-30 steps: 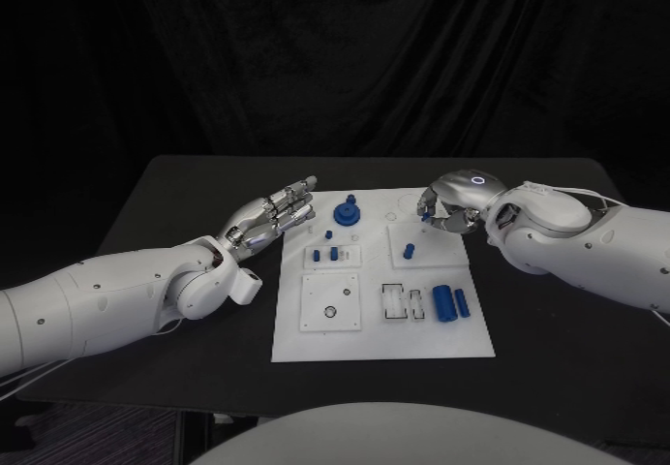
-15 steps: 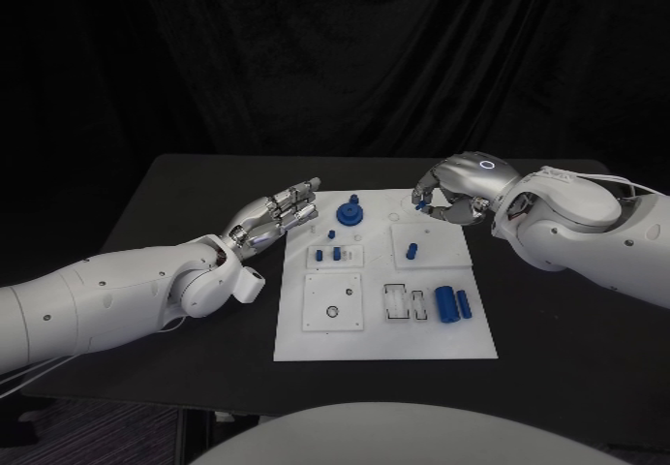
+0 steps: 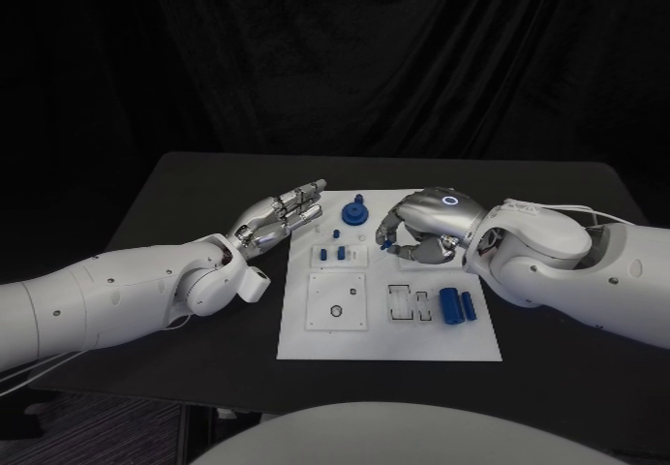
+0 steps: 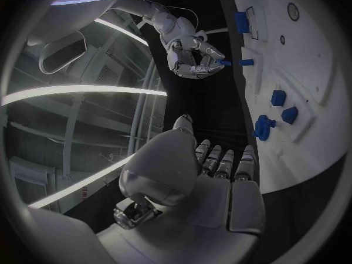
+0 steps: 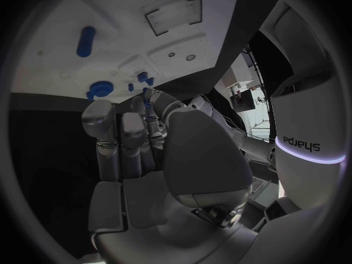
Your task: Assemble the parts on the task board
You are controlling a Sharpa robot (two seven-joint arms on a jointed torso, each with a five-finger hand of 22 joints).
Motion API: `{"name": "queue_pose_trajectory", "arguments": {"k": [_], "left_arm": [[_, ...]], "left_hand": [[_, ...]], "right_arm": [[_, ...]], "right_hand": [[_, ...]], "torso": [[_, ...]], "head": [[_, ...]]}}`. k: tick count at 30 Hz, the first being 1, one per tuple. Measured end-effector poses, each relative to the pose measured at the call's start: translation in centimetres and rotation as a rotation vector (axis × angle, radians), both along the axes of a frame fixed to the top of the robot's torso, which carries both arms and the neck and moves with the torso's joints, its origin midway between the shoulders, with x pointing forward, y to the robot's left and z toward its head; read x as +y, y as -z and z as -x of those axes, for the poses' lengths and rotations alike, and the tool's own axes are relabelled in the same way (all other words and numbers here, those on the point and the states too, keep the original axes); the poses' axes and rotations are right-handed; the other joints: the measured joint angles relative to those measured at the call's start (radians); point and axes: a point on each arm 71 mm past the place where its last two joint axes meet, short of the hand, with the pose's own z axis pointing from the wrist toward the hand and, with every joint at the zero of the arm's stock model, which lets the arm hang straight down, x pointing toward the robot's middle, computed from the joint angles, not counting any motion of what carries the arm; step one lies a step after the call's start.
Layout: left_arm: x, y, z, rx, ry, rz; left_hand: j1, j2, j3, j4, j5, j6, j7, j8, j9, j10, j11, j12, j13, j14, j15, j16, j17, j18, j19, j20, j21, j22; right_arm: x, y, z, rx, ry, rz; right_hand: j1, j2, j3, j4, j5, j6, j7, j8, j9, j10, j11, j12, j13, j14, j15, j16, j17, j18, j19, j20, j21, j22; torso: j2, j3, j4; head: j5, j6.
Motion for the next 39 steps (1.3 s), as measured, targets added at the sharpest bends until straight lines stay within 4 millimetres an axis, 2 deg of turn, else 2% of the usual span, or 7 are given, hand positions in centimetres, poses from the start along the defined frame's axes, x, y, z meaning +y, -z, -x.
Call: {"name": "queue_pose_trajectory", "arguments": {"k": [5, 9, 14, 16, 26, 28, 39], "left_arm": [[0.1, 0.0, 0.0, -0.001, -0.004, -0.002], [0.1, 0.0, 0.0, -0.003, -0.008, -0.004], [0.1, 0.0, 0.1, -0.006, -0.017, -0.008], [0.3, 0.0, 0.1, -0.008, -0.024, -0.011], [0.6, 0.1, 0.1, -0.015, -0.047, -0.023], [0.5, 0.1, 0.1, -0.016, -0.049, -0.024], [0.5, 0.2, 0.1, -0.016, -0.052, -0.026]], "left_hand": [[0.000, 0.000, 0.000, 0.000, -0.002, 0.000, 0.000, 0.000, 0.000, 0.000, 0.000, 0.000, 0.000, 0.000, 0.000, 0.000, 0.000, 0.000, 0.000, 0.000, 0.000, 0.000], [0.000, 0.000, -0.003, 0.003, -0.009, 0.000, 0.000, 0.000, 0.000, 0.000, 0.000, 0.000, 0.000, -0.001, -0.006, 0.000, 0.000, 0.000, -0.001, -0.006, 0.000, -0.001], [0.000, 0.000, -0.011, 0.003, -0.009, 0.018, 0.018, 0.002, 0.002, 0.004, -0.022, 0.015, 0.002, 0.000, -0.057, 0.000, 0.000, 0.000, -0.014, -0.101, -0.007, -0.044], [0.000, 0.000, -0.011, 0.003, -0.009, 0.021, 0.021, 0.004, 0.002, 0.004, -0.028, 0.015, 0.002, 0.000, -0.061, 0.000, 0.000, 0.000, -0.016, -0.120, -0.007, -0.050], [0.000, 0.000, -0.011, 0.003, -0.009, 0.029, 0.029, 0.004, 0.003, 0.003, -0.034, 0.019, 0.002, 0.000, -0.068, 0.000, 0.001, -0.027, -0.017, -0.156, -0.007, -0.057], [0.000, 0.000, -0.011, 0.003, -0.009, 0.029, 0.029, 0.004, 0.003, 0.004, -0.036, 0.019, 0.002, 0.000, -0.068, 0.000, 0.001, -0.047, -0.018, -0.164, -0.007, -0.057], [0.000, 0.000, -0.011, 0.003, -0.009, 0.029, 0.029, 0.004, 0.003, 0.002, -0.038, 0.019, 0.002, 0.000, -0.068, 0.000, 0.001, -0.047, -0.018, -0.164, -0.007, -0.059]], "right_arm": [[1.6, 1.3, 0.8, 0.030, -0.040, 0.020], [2.6, 2.4, 1.2, 0.046, -0.063, 0.042], [3.5, 3.4, 1.4, 0.056, -0.082, 0.066], [3.7, 3.8, 1.5, 0.058, -0.088, 0.072], [4.6, 4.9, 1.6, 0.053, -0.100, 0.097], [4.7, 5.0, 1.6, 0.052, -0.102, 0.100], [4.9, 5.6, 1.5, 0.052, -0.103, 0.113]], "right_hand": [[0.000, 0.000, 0.000, 0.000, 0.000, -0.002, 0.002, -0.001, 0.000, 0.000, 0.000, -0.003, 0.000, 0.005, 0.001, 0.005, 0.005, -0.009, 0.000, 0.000, 0.005, 0.000], [0.000, 0.000, 0.000, 0.000, 0.000, -0.007, 0.000, -0.006, 0.000, 0.000, 0.000, -0.011, -0.002, 0.019, 0.001, 0.031, 0.034, -0.009, 0.012, 0.002, 0.030, 0.000], [0.000, 0.000, 0.000, 0.000, -0.005, -0.007, 0.000, -0.007, 0.002, 0.000, 0.000, -0.015, -0.002, 0.026, 0.001, 0.039, 0.044, -0.009, 0.016, -0.002, 0.041, 0.000], [0.000, 0.000, -0.001, 0.001, -0.005, -0.007, 0.000, -0.007, 0.002, 0.000, 0.000, -0.015, -0.002, 0.026, 0.001, 0.039, 0.046, -0.009, 0.019, 0.001, 0.041, 0.000], [0.000, 0.000, -0.003, 0.003, -0.009, -0.007, 0.000, -0.009, 0.003, 0.000, 0.000, -0.019, -0.002, 0.029, 0.004, 0.046, 0.053, -0.009, 0.019, 0.002, 0.052, 0.000], [0.000, 0.000, -0.003, 0.003, -0.009, -0.007, 0.000, -0.009, 0.003, 0.000, 0.000, -0.019, -0.002, 0.029, 0.004, 0.046, 0.053, -0.009, 0.019, 0.002, 0.052, 0.000], [0.000, 0.000, -0.003, 0.003, -0.009, -0.007, 0.000, -0.010, 0.003, 0.000, 0.000, -0.019, -0.003, 0.029, 0.004, 0.050, 0.056, -0.009, 0.019, 0.002, 0.052, 0.000]], "torso": [[0.001, 0.0001, -0.0001], [0.001, 0.0000, -0.0001], [0.000, 0.0000, 0.0000], [-0.001, -0.0002, 0.0000], [-0.001, -0.0013, -0.0006], [0.000, -0.0013, -0.0016], [-0.001, 0.0004, -0.0013]], "head": [[0.031, 0.000], [0.039, 0.000], [0.036, 0.000], [0.034, 0.000], [0.040, 0.000], [0.043, 0.000], [0.045, 0.000]]}}
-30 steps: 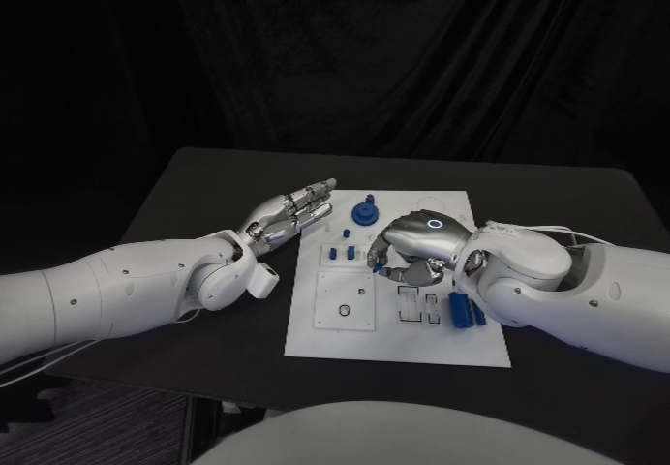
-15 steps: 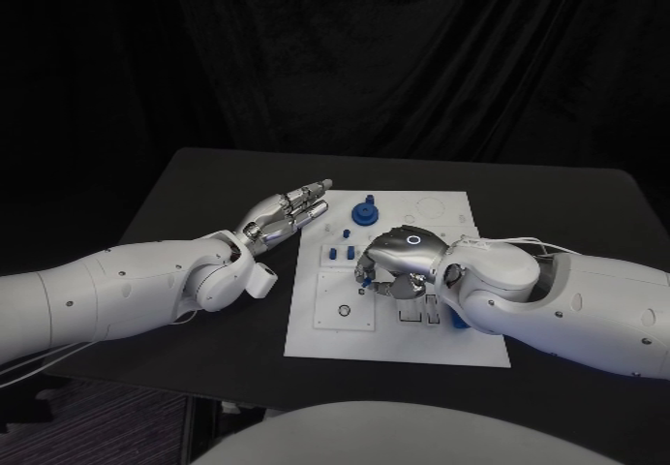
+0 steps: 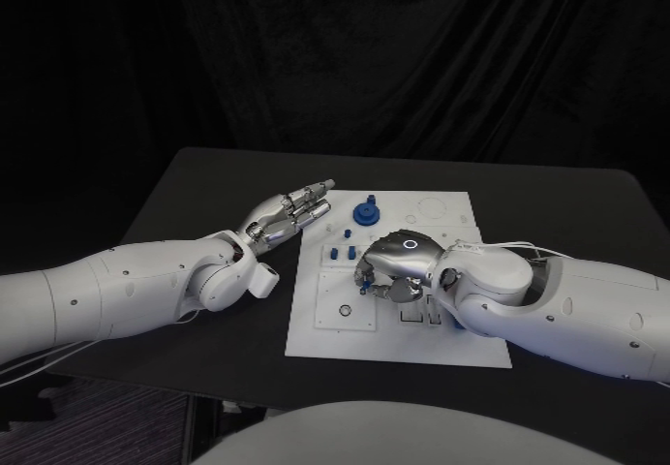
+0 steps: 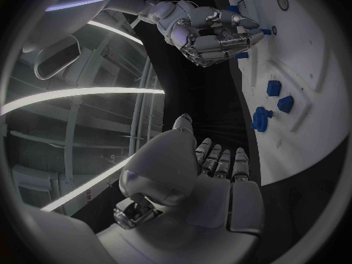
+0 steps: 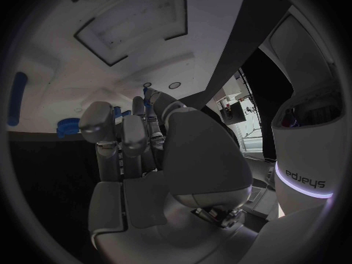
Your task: Assemble the parts on the task board
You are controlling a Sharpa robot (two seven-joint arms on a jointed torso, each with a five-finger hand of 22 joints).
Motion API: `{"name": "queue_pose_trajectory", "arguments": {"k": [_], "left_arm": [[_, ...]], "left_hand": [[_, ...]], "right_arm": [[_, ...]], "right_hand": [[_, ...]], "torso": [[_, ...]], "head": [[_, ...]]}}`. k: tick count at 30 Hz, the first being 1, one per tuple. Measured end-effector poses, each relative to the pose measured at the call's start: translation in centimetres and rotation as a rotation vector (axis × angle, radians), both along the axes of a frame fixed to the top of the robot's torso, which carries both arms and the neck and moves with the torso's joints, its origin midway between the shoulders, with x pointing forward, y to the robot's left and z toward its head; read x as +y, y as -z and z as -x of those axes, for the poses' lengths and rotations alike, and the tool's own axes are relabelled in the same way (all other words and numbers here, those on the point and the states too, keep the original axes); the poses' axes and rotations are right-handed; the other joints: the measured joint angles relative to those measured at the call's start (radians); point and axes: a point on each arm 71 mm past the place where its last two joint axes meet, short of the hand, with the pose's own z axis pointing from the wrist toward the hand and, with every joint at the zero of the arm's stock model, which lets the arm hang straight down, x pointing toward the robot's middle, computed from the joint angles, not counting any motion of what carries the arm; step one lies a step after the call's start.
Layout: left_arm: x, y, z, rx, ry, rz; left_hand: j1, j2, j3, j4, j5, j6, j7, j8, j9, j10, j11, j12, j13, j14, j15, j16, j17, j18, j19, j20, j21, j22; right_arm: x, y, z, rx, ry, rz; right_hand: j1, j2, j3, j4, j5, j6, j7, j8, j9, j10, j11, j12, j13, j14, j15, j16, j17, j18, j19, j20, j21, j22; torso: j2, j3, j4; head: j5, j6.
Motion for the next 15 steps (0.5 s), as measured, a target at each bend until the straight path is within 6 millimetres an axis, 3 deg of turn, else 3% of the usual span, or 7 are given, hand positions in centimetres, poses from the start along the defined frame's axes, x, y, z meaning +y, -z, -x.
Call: {"name": "queue_pose_trajectory", "arguments": {"k": [15], "left_arm": [[-0.13, 0.10, -0.02, 0.002, 0.003, 0.001]], "left_hand": [[0.000, 0.000, 0.000, 0.000, 0.005, 0.000, 0.000, 0.000, 0.000, 0.000, 0.000, 0.000, 0.000, 0.000, 0.000, 0.000, -0.001, 0.000, 0.000, 0.000, 0.000, 0.000]], "right_arm": [[0.13, 0.35, -0.09, 0.003, 0.000, 0.011]], "right_hand": [[0.000, 0.000, 0.000, 0.000, -0.004, 0.000, 0.000, -0.002, 0.001, 0.000, 0.000, -0.004, 0.000, 0.000, 0.000, 0.000, 0.000, 0.000, 0.000, 0.000, 0.000, 0.000]], "torso": [[0.000, 0.0004, -0.0004]], "head": [[0.002, 0.000]]}}
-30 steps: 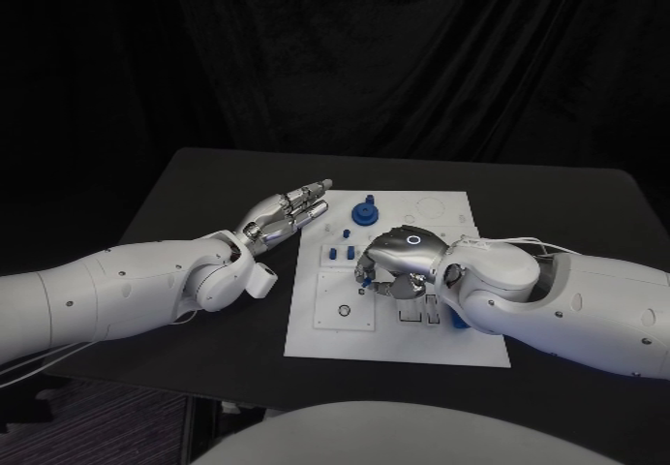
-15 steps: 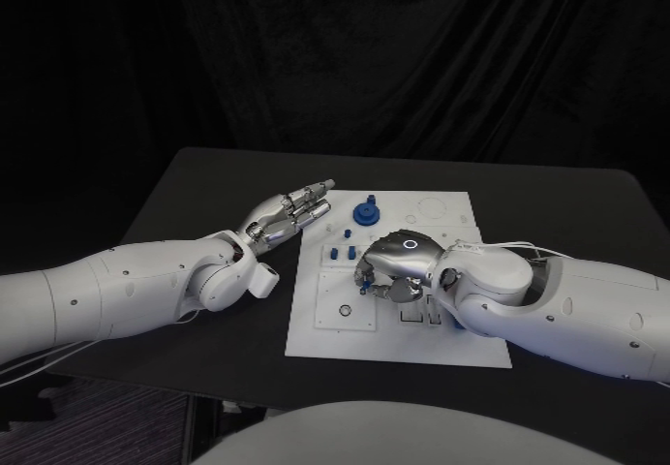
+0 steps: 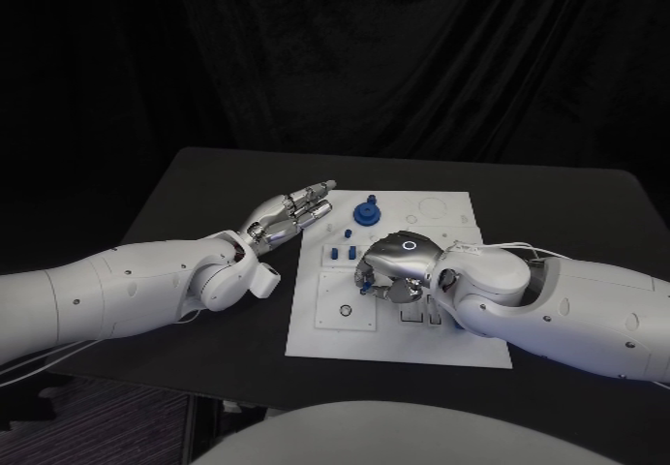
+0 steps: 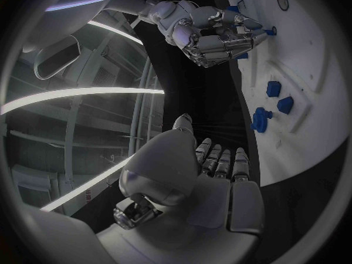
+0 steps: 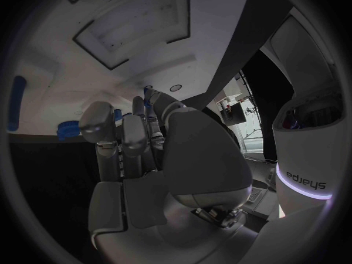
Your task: Assemble the parts on the task board
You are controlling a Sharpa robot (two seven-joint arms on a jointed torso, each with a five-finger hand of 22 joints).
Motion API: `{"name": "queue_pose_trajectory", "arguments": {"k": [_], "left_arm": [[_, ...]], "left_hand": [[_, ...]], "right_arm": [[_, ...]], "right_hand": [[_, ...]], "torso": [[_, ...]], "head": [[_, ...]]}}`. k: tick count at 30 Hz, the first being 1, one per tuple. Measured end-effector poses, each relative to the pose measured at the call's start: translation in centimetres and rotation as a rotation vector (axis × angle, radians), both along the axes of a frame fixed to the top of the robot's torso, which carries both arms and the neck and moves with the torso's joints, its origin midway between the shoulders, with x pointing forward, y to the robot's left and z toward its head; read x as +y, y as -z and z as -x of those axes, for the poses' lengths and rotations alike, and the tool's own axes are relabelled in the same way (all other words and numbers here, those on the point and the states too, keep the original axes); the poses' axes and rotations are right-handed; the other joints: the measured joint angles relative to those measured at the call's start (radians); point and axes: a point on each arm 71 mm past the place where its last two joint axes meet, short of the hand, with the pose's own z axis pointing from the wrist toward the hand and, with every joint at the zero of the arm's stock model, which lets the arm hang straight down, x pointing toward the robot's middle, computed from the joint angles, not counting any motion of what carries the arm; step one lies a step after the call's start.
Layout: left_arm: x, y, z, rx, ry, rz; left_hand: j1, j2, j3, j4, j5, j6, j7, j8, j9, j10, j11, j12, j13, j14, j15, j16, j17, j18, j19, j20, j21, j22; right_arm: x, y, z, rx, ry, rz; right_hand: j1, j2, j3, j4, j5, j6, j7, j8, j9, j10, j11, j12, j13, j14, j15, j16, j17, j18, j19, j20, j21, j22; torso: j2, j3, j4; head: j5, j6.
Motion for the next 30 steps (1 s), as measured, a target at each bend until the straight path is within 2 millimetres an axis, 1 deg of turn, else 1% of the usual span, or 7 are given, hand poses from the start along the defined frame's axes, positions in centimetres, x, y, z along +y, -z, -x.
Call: {"name": "queue_pose_trajectory", "arguments": {"k": [7, 16, 18, 23, 26, 28, 30], "left_arm": [[0.01, 0.03, 0.01, 0.001, 0.000, 0.000], [-0.04, 0.08, -0.03, 0.002, 0.002, 0.000], [-0.05, 0.09, -0.03, 0.002, 0.002, 0.000], [-0.05, 0.14, -0.04, 0.003, 0.002, 0.000], [-0.08, 0.17, -0.05, 0.004, 0.004, 0.001], [-0.11, 0.22, -0.05, 0.005, 0.005, 0.001], [-0.14, 0.29, -0.01, 0.007, 0.006, 0.002]], "left_hand": [[0.000, 0.000, 0.000, 0.000, 0.000, 0.004, 0.004, 0.000, 0.000, 0.000, 0.000, 0.000, 0.000, 0.000, 0.000, 0.000, 0.000, 0.000, 0.000, 0.000, 0.000, 0.000], [0.000, 0.000, 0.000, 0.000, 0.000, 0.004, 0.004, 0.000, 0.000, 0.000, 0.000, 0.000, 0.000, 0.000, 0.000, 0.000, 0.000, 0.000, 0.000, 0.000, 0.000, 0.000], [0.000, 0.000, 0.000, 0.000, 0.000, 0.004, 0.004, 0.000, 0.000, -0.004, 0.004, 0.000, 0.000, 0.000, 0.008, 0.000, 0.000, 0.000, 0.000, 0.000, 0.000, 0.000], [0.000, 0.000, 0.000, 0.000, 0.000, 0.000, 0.007, 0.000, 0.000, -0.004, 0.004, -0.001, 0.000, 0.000, 0.008, 0.000, 0.001, 0.000, 0.002, 0.002, 0.000, 0.000], [0.000, 0.000, 0.000, 0.000, 0.000, 0.000, 0.007, 0.000, 0.000, -0.003, 0.004, -0.004, 0.000, 0.000, 0.008, 0.000, 0.001, 0.000, 0.004, 0.004, 0.000, 0.001], [0.000, 0.000, 0.000, 0.000, 0.000, 0.000, 0.007, 0.000, 0.000, -0.003, 0.004, -0.004, 0.000, 0.000, 0.008, 0.000, 0.001, 0.000, 0.004, 0.004, 0.000, 0.001], [0.000, 0.000, 0.000, 0.000, 0.000, 0.000, 0.007, 0.000, 0.000, -0.003, 0.004, -0.004, 0.000, -0.003, 0.011, 0.000, 0.001, 0.000, 0.001, 0.007, 0.000, 0.001]], "right_arm": [[0.06, 0.16, 0.06, 0.006, -0.001, 0.004], [0.13, 0.45, 0.18, 0.015, -0.004, 0.014], [0.15, 0.46, 0.18, 0.016, -0.004, 0.015], [0.18, 0.48, 0.20, 0.018, -0.005, 0.017], [0.18, 0.51, 0.21, 0.019, -0.006, 0.018], [0.18, 0.56, 0.24, 0.022, -0.006, 0.021], [0.16, 0.72, 0.31, 0.026, -0.006, 0.026]], "right_hand": [[0.000, 0.000, 0.000, 0.000, 0.000, 0.000, 0.000, -0.001, 0.000, 0.000, 0.000, -0.002, -0.003, 0.000, 0.000, 0.000, -0.004, 0.000, 0.000, 0.000, 0.000, 0.000], [0.000, 0.000, 0.000, 0.000, -0.004, -0.002, -0.002, -0.003, 0.000, 0.000, 0.000, -0.002, -0.002, 0.000, 0.000, 0.000, -0.008, 0.000, 0.000, 0.000, 0.000, 0.000], [0.000, 0.000, 0.000, 0.000, -0.004, -0.002, -0.002, -0.003, 0.000, 0.000, 0.000, -0.002, -0.002, 0.000, 0.000, 0.000, -0.009, 0.000, 0.000, 0.000, 0.000, 0.000], [0.000, 0.000, 0.000, 0.000, -0.004, -0.002, -0.002, -0.003, 0.000, 0.000, 0.000, -0.002, -0.002, 0.000, 0.000, -0.002, -0.012, 0.000, 0.000, 0.000, -0.002, 0.000], [0.000, 0.000, 0.000, 0.000, -0.010, -0.009, 0.005, -0.004, 0.000, 0.000, 0.000, -0.008, -0.001, 0.000, 0.000, -0.005, -0.015, 0.000, 0.000, 0.000, -0.008, 0.000], [0.000, 0.000, -0.004, 0.004, -0.011, -0.052, 0.012, -0.031, -0.006, -0.021, 0.013, -0.028, -0.006, -0.007, 0.007, -0.015, -0.023, 0.000, -0.002, 0.002, -0.024, 0.000], [-0.010, -0.009, -0.001, 0.008, -0.019, -0.113, 0.012, -0.069, -0.028, -0.060, 0.024, -0.050, -0.011, -0.017, 0.017, -0.025, -0.033, 0.000, -0.013, 0.013, -0.045, 0.000]], "torso": [[0.000, -0.0002, 0.0003], [-0.001, -0.0008, -0.0004], [-0.001, -0.0008, -0.0005], [-0.002, -0.0008, -0.0005], [-0.002, -0.0007, -0.0007], [-0.002, -0.0007, -0.0007], [-0.002, -0.0007, -0.0007]], "head": [[-0.002, 0.000], [0.003, 0.000], [0.003, 0.000], [0.004, 0.000], [0.005, 0.000], [0.005, 0.000], [0.005, 0.000]]}}
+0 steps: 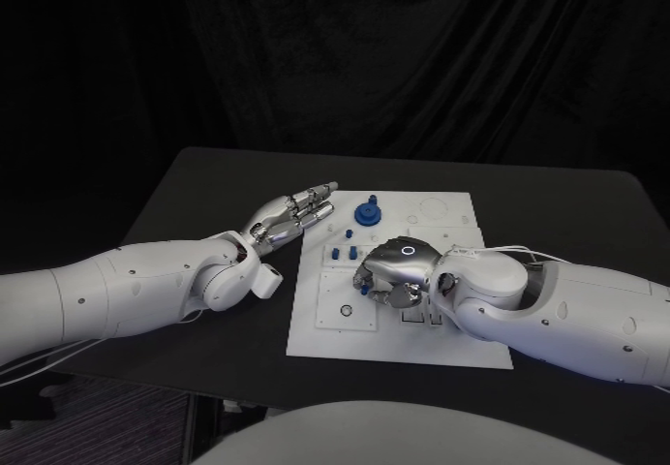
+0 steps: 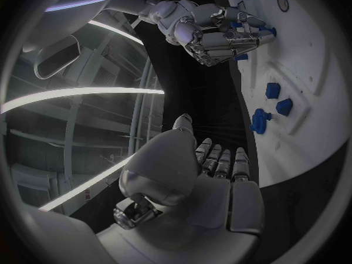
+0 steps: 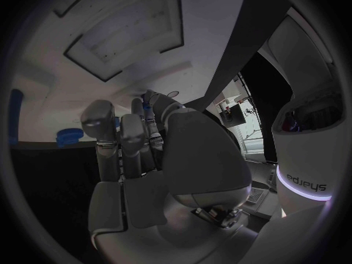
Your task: Assemble the parts on the task board
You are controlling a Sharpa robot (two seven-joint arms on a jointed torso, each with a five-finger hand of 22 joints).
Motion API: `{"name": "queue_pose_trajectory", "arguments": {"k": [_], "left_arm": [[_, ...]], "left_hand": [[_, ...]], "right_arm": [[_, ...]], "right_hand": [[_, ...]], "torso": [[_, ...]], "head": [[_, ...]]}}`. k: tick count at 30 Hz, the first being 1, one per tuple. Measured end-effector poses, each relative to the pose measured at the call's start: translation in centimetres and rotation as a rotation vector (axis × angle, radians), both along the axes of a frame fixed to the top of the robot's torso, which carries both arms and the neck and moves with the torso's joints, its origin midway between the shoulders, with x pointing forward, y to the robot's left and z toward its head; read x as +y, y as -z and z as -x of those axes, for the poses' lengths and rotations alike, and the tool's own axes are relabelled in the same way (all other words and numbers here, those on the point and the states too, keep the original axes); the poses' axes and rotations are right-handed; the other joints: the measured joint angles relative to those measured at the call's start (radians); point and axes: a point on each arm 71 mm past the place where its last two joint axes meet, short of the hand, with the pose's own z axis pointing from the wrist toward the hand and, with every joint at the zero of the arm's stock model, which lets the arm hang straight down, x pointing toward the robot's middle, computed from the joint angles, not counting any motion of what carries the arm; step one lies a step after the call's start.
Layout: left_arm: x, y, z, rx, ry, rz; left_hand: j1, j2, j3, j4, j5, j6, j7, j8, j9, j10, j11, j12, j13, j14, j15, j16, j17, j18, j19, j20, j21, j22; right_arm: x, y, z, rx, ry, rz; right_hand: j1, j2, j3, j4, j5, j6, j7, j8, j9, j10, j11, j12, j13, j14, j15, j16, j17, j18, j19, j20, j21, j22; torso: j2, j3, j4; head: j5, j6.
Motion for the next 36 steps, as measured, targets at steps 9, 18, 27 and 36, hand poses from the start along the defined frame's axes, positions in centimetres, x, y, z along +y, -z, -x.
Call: {"name": "queue_pose_trajectory", "arguments": {"k": [9, 18, 27, 36], "left_arm": [[0.0, 0.1, 0.1, 0.004, 0.003, 0.001], [0.1, 0.2, 0.1, 0.005, 0.002, 0.001], [0.3, 0.2, 0.2, 0.006, -0.001, 0.000], [0.3, 0.1, 0.2, 0.005, -0.004, -0.001]], "left_hand": [[0.000, 0.000, 0.000, 0.000, 0.000, 0.003, 0.003, 0.000, 0.000, 0.000, 0.000, 0.000, 0.000, 0.003, 0.004, 0.000, 0.000, 0.000, 0.003, 0.005, 0.000, 0.001], [0.000, 0.000, 0.000, 0.000, 0.000, 0.007, 0.007, 0.000, 0.001, -0.004, 0.004, 0.000, 0.000, 0.004, 0.011, 0.000, -0.001, 0.000, 0.004, 0.031, 0.000, 0.010], [0.000, 0.000, 0.000, 0.000, 0.000, 0.006, 0.006, 0.000, 0.001, -0.004, 0.004, 0.000, 0.000, 0.004, 0.011, 0.000, -0.001, 0.000, 0.004, 0.032, 0.000, 0.007], [0.000, 0.000, 0.000, 0.000, 0.000, -0.013, -0.038, 0.000, 0.001, -0.009, 0.009, 0.000, 0.000, 0.003, 0.011, 0.000, -0.001, 0.000, 0.004, 0.042, 0.000, 0.005]], "right_arm": [[0.1, 0.2, 0.0, 0.008, -0.002, 0.012], [-0.1, 0.2, 0.0, 0.007, 0.002, 0.011], [-2.1, -2.2, -1.0, -0.042, 0.035, -0.018], [-6.2, -8.2, -3.9, -0.115, 0.155, -0.031]], "right_hand": [[-0.018, -0.018, -0.026, 0.033, -0.067, -0.199, -0.041, -0.017, -0.092, -0.192, 0.047, -0.040, 0.002, -0.052, 0.041, -0.022, -0.037, 0.000, -0.050, 0.040, -0.085, 0.001], [-0.018, -0.018, -0.054, 0.042, -0.088, -0.210, -0.050, -0.017, -0.114, -0.241, 0.050, -0.012, 0.021, -0.064, 0.042, -0.022, -0.045, 0.000, -0.064, 0.043, -0.106, 0.001], [-0.026, -0.010, -0.088, 0.059, -0.076, -0.179, -0.037, 0.001, -0.128, -0.316, 0.058, -0.006, 0.023, -0.053, 0.047, 0.002, -0.020, 0.000, -0.053, 0.047, -0.075, 0.001], [-0.099, 0.005, -0.152, 0.123, -0.116, -0.125, -0.022, 0.000, -0.168, -0.269, 0.066, -0.044, -0.064, 0.075, 0.056, 0.195, 0.199, -0.031, 0.079, 0.057, 0.249, 0.000]], "torso": [[0.000, -0.0002, 0.0001], [0.000, -0.0006, -0.0006], [0.000, 0.0002, 0.0000], [0.000, 0.0004, 0.0000]], "head": [[0.001, 0.000], [0.008, 0.000], [0.015, 0.000], [0.018, 0.000]]}}
